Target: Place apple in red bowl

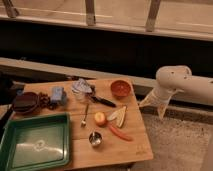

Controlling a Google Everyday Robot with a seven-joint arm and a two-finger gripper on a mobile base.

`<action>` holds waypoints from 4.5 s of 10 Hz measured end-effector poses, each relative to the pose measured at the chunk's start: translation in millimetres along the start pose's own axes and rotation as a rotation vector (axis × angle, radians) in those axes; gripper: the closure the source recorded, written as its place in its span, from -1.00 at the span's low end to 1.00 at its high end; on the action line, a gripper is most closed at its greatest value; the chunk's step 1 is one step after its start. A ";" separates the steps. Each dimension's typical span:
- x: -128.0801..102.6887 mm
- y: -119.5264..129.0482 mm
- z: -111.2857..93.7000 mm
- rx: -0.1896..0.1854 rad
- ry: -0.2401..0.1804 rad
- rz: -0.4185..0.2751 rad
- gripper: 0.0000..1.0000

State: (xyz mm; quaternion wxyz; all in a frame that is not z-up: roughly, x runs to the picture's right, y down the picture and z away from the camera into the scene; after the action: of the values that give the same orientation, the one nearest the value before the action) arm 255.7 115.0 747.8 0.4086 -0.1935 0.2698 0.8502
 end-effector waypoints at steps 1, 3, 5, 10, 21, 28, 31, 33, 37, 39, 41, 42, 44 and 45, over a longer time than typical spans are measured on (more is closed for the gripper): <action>0.0 0.0 0.0 0.000 0.000 0.000 -0.46; 0.0 0.0 0.0 0.000 0.000 0.000 -0.46; 0.3 -0.2 0.1 0.001 0.000 -0.001 -0.46; 13.6 45.8 -11.2 0.003 -0.070 -0.087 -0.46; 73.1 163.3 -0.7 -0.037 -0.046 -0.307 -0.46; 96.7 198.9 75.2 -0.032 0.099 -0.294 -0.46; 110.2 210.5 98.9 -0.029 0.151 -0.294 -0.46; 128.9 224.2 108.5 -0.015 0.167 -0.321 -0.46; 142.8 223.5 127.9 0.036 0.200 -0.354 -0.46; 143.5 218.1 135.6 0.072 0.199 -0.350 -0.45; 133.2 213.0 141.7 0.098 0.197 -0.342 -0.25; 132.5 211.7 143.3 0.107 0.196 -0.346 -0.04; 128.8 208.8 142.8 0.116 0.184 -0.342 0.40; 126.6 208.7 141.3 0.116 0.177 -0.341 0.61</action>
State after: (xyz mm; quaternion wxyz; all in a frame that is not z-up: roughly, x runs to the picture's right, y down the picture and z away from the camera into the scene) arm -1.3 168.2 851.1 0.5316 -0.2865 0.3166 0.7315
